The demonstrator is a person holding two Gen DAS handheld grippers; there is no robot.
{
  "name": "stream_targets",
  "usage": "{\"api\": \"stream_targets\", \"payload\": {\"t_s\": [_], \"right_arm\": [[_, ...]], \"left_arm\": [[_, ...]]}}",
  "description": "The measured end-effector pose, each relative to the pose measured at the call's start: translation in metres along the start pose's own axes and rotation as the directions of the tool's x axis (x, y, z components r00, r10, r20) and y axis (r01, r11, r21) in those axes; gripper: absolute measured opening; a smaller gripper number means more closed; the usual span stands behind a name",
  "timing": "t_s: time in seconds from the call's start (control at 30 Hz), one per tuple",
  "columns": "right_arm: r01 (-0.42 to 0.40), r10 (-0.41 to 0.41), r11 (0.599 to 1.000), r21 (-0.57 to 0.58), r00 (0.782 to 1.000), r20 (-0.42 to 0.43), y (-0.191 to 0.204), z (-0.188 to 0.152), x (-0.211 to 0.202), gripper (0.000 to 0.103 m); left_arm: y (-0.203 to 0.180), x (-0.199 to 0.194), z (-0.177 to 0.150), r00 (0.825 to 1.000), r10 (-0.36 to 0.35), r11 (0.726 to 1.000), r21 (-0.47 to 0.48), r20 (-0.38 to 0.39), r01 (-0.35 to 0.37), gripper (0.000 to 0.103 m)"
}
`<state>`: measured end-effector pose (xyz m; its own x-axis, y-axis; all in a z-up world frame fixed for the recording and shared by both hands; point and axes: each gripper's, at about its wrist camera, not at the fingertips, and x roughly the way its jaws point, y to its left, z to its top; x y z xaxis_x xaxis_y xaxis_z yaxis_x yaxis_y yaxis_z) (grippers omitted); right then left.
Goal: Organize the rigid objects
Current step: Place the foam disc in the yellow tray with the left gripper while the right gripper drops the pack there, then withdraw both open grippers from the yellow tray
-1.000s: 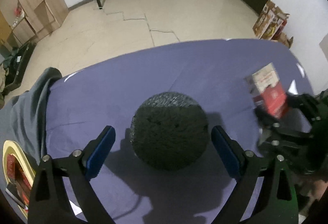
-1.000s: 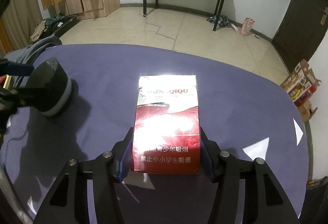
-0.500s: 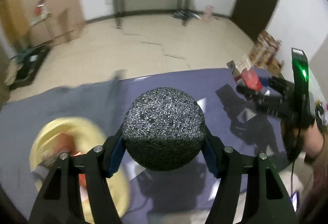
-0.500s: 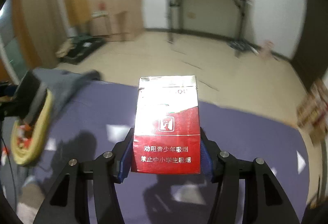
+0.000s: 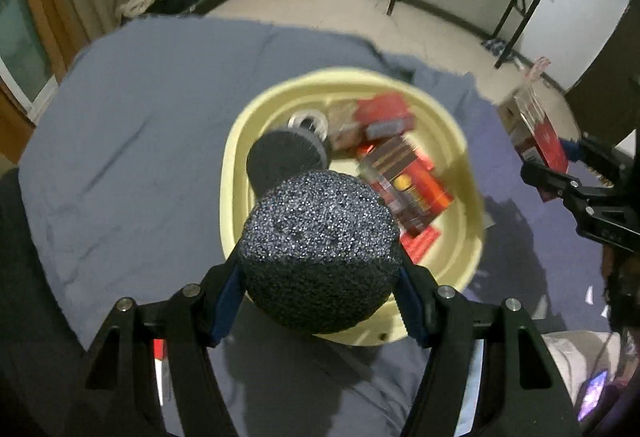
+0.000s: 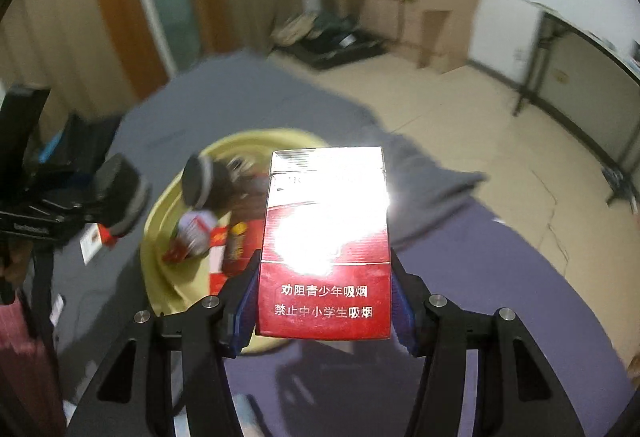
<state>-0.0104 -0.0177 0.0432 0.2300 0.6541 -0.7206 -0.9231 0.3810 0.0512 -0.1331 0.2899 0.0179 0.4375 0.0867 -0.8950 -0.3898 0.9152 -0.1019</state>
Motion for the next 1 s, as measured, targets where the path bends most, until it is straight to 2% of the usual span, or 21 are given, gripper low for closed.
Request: {"api": "stream_targets", "payload": {"t_s": [0.07,0.17,0.27,0.37,0.5,0.53,0.57,0.6,0.67,0.77,0.83,0.9,1.0], "right_arm": [[-0.013,0.011,0.999,-0.033,0.999,-0.043,0.004,0.013,0.023,0.055],[-0.012,0.004,0.998,-0.056,0.99,-0.143,0.009,0.032,0.067,0.055],[-0.03,0.034,0.999,0.029,0.988,-0.153,-0.002,0.051,0.089,0.055],[-0.025,0.033,0.999,0.046,0.985,-0.168,-0.002,0.059,0.112,0.055],[-0.018,0.023,0.999,0.028,0.982,-0.188,0.004,0.055,0.125,0.057],[-0.034,0.039,0.999,0.028,0.981,-0.19,0.006,0.055,0.126,0.058],[-0.06,0.064,0.998,0.029,0.98,-0.187,0.009,0.055,0.124,0.068],[-0.077,0.08,0.997,0.025,0.981,-0.179,0.013,0.052,0.118,0.085],[-0.097,0.094,0.995,-0.014,0.986,-0.14,0.012,0.045,0.104,0.102],[-0.105,0.099,0.991,-0.082,0.992,-0.073,0.005,0.044,0.077,0.103],[-0.093,0.089,0.988,-0.126,0.995,-0.038,-0.002,0.035,0.059,0.103],[-0.092,0.09,0.982,-0.166,0.996,-0.018,-0.01,0.015,0.047,0.103],[-0.107,0.101,0.976,-0.188,0.994,-0.045,-0.015,-0.029,0.048,0.103]], "left_arm": [[0.005,0.022,-0.001,0.999,-0.001,1.0,-0.01,-0.035,0.001,0.067],[0.006,0.053,0.002,0.993,-0.066,0.998,-0.021,-0.094,0.065,0.067],[0.001,0.078,0.007,0.988,-0.103,0.995,-0.026,-0.113,0.101,0.068],[0.002,0.082,0.014,0.99,-0.12,0.992,-0.046,-0.073,0.117,0.07],[0.001,0.083,0.015,0.991,-0.121,0.992,-0.043,-0.062,0.119,0.088],[0.002,0.082,0.013,0.99,-0.125,0.991,-0.043,-0.064,0.123,0.088],[0.0,0.083,0.009,0.987,-0.142,0.989,-0.04,-0.071,0.14,0.091],[0.0,0.079,0.008,0.985,-0.161,0.987,-0.037,-0.065,0.159,0.098],[0.0,0.063,0.002,0.98,-0.199,0.98,-0.031,-0.026,0.199,0.103],[0.007,0.032,-0.006,0.976,-0.2,0.978,-0.034,0.083,0.204,0.103],[0.013,0.017,-0.013,0.971,-0.17,0.978,-0.092,0.17,0.187,0.103],[0.015,0.011,-0.031,0.967,-0.142,0.971,-0.159,0.21,0.177,0.103],[0.007,0.013,-0.072,0.961,-0.084,0.957,-0.247,0.263,0.151,0.103]]}}
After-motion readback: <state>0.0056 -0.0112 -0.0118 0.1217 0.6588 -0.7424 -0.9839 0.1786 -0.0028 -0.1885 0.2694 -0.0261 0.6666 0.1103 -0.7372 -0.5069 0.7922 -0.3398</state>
